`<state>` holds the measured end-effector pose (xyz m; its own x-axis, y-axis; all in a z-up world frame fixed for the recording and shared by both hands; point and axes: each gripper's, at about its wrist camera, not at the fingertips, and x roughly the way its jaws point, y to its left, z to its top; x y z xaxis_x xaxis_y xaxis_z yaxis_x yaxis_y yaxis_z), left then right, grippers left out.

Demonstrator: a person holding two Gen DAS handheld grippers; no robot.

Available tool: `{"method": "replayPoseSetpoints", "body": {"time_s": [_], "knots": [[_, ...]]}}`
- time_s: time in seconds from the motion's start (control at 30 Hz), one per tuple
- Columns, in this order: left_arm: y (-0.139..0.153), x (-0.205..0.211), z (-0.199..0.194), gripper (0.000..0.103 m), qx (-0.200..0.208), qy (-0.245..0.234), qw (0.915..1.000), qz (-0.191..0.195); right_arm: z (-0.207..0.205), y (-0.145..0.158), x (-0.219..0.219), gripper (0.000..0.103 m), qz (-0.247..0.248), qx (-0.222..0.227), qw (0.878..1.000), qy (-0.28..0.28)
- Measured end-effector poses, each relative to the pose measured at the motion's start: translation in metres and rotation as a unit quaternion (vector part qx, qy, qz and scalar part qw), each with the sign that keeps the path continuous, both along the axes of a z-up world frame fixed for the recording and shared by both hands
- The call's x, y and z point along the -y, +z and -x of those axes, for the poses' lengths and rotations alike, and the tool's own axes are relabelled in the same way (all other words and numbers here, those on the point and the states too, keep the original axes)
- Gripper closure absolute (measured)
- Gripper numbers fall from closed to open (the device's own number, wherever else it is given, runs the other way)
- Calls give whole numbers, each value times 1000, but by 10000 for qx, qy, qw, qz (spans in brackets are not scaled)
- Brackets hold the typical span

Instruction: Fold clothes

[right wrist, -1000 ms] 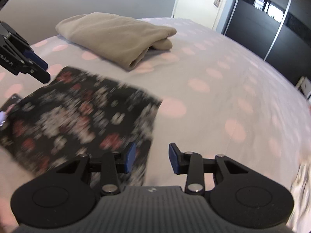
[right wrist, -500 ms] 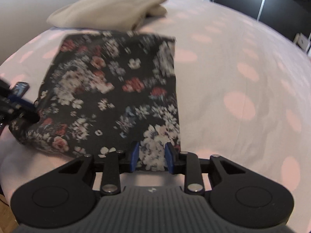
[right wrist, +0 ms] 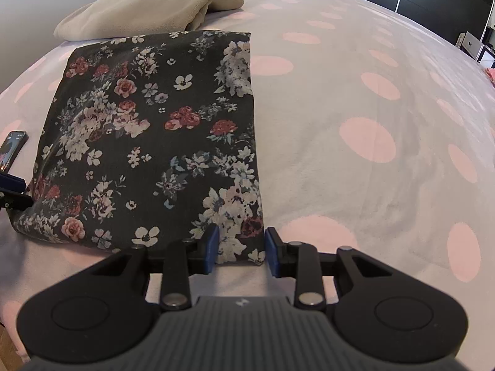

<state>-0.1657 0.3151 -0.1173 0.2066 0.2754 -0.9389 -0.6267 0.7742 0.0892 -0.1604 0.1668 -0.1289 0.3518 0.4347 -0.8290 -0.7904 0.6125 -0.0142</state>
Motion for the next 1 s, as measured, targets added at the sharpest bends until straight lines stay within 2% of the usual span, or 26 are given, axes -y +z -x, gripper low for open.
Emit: {"method": "replayPoseSetpoints", "body": {"time_s": [0.17, 0.3, 0.43, 0.5, 0.57, 0.63, 0.8, 1.0], "knots": [[15, -6, 2, 79, 221, 69, 9997, -87, -3, 9, -1, 68, -120, 23, 9999, -21], [22, -13, 2, 61, 440, 143, 9989, -116, -5, 17, -2, 68, -247, 45, 9997, -43], [27, -23, 0, 54, 672, 283, 9972, -177, -7, 25, -2, 66, -379, 61, 9992, -67], [30, -32, 0, 47, 759, 450, 9959, -199, -12, 27, -3, 62, -502, -41, 9987, -89], [30, -41, 1, 46, 766, 612, 9949, -222, -18, 27, -6, 55, -571, -131, 9982, -115], [29, -51, 1, 46, 768, 711, 9944, -141, -23, 27, -10, 42, -606, -209, 9978, -139], [25, -71, 2, 45, 1067, 929, 9899, 70, -42, 25, -24, 42, -756, -512, 9958, -47], [7, -95, 5, 45, 1483, 1204, 9804, 484, -75, 19, -34, 42, -1169, -1055, 9870, -326]]}}
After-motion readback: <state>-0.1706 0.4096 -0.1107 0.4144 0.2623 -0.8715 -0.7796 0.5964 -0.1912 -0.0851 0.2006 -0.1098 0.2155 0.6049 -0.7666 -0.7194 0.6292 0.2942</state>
